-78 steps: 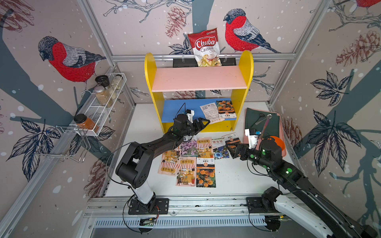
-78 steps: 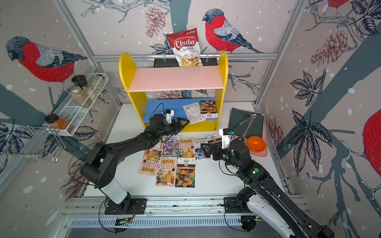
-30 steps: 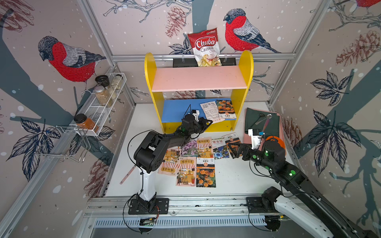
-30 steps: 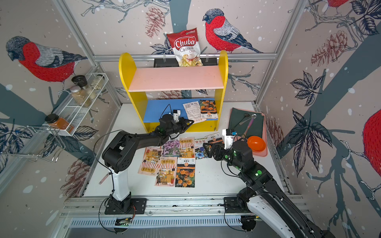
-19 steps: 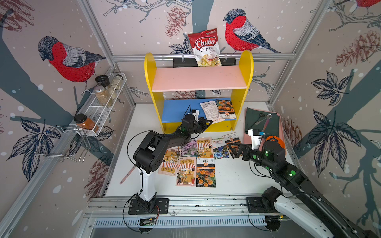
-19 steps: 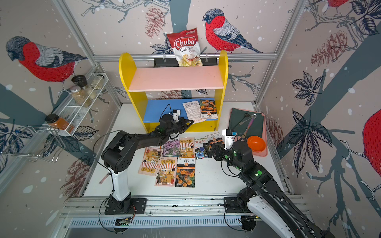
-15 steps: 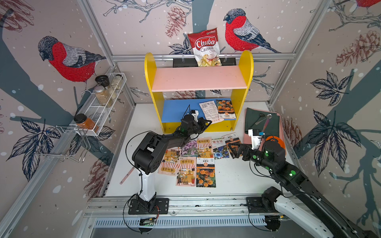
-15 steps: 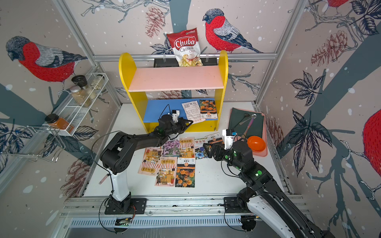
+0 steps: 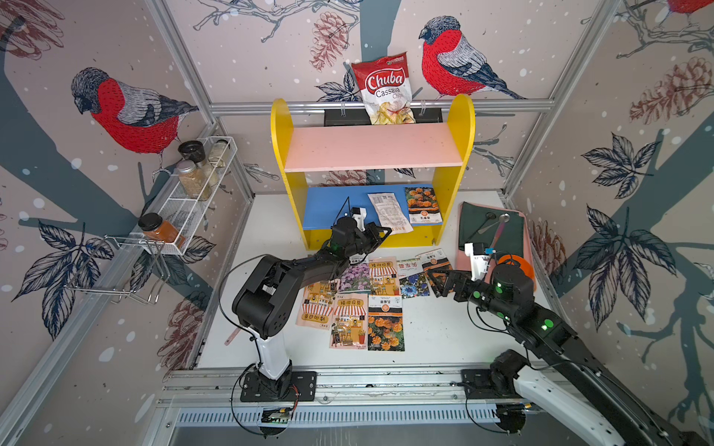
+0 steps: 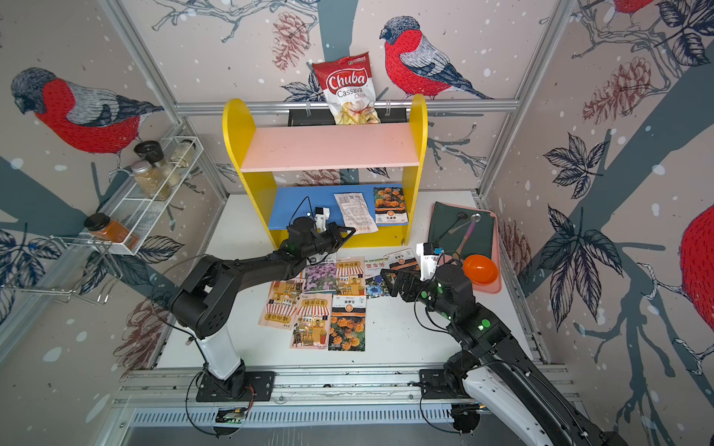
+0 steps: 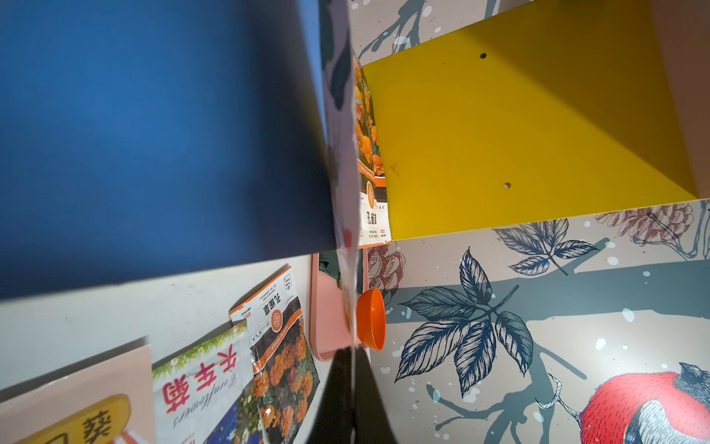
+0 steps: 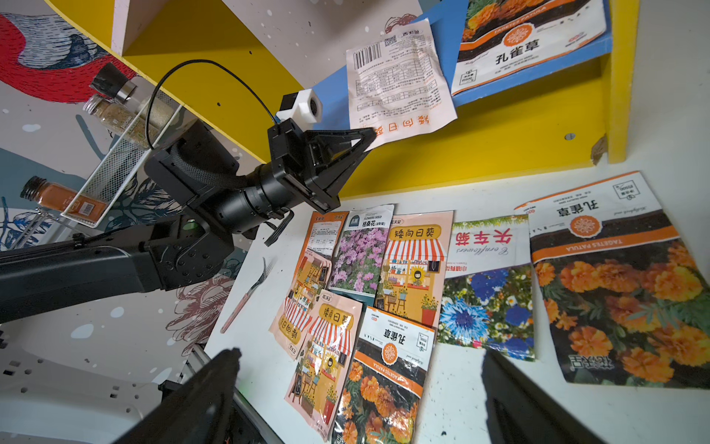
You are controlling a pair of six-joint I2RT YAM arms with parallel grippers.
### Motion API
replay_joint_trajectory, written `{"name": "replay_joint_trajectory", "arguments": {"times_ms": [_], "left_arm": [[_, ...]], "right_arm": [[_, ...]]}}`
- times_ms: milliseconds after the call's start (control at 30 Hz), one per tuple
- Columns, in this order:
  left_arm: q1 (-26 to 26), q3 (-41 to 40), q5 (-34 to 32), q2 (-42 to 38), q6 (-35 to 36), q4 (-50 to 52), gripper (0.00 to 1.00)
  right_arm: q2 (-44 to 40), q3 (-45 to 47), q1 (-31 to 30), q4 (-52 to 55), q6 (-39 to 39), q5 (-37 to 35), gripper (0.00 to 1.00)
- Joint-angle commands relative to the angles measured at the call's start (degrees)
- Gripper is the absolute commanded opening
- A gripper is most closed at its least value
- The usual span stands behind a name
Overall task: Take the seed bag off the shelf
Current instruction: Pick up the seed packet from the shelf.
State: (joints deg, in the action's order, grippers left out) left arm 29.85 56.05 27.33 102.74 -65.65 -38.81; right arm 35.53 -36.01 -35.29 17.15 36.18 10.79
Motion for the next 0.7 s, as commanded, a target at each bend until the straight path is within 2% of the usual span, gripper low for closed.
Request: {"name": "replay_joint_trajectory", "arguments": {"times_ms": [0,333,667], "left_arm": [[-0.3,-0.2,1.4,-2.4,4.4,3.0,0.0],[-0.4,-0.6,4.4,-11.1,13.7,15.8,0.0],[2.4,-3.6,11.4,-19.4,19.1,21.5,0.0]], "right_arm": [[0.0,0.1,0.0,-0.6,-0.2,-0.4,1.0],[0.2,-0.2,0.0,-0.5,-0.5,-0.2,1.0],[0.1,-1.5,0.4,1.4,-1.9,-0.7,1.0]]}}
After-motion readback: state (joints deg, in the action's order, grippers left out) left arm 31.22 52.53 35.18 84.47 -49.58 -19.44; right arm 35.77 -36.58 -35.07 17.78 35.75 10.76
